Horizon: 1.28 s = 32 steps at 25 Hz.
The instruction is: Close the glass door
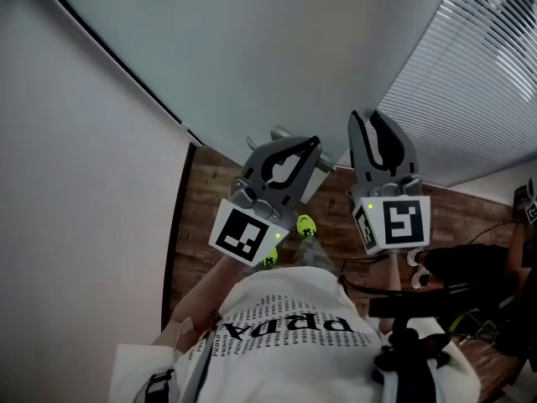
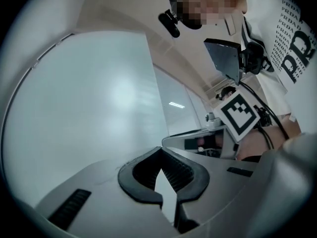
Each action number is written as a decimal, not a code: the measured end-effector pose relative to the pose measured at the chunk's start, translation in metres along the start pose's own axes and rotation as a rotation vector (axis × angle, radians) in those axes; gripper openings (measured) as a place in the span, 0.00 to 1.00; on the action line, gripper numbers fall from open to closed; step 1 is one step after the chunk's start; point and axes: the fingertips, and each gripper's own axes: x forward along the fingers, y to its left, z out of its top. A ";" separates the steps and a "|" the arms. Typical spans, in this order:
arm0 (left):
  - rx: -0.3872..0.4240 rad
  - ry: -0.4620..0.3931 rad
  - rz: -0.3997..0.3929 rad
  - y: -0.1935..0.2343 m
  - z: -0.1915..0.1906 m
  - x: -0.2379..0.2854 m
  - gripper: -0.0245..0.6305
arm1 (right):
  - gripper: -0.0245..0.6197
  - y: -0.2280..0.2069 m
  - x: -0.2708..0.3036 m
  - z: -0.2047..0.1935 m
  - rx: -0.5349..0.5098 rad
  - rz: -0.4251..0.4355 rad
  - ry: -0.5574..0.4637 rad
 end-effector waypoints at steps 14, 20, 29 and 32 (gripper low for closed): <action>0.004 -0.046 0.100 0.007 -0.012 0.030 0.03 | 0.13 0.021 0.009 -0.003 -0.054 0.160 -0.017; 0.008 -0.045 0.153 0.010 -0.019 0.033 0.03 | 0.14 0.020 0.012 -0.009 -0.113 0.145 -0.019; 0.015 -0.048 0.174 0.018 -0.021 0.033 0.03 | 0.05 0.010 0.007 -0.007 -0.158 0.067 -0.087; 0.014 -0.041 0.175 0.018 -0.022 0.032 0.03 | 0.04 0.013 0.011 -0.006 -0.178 0.105 -0.088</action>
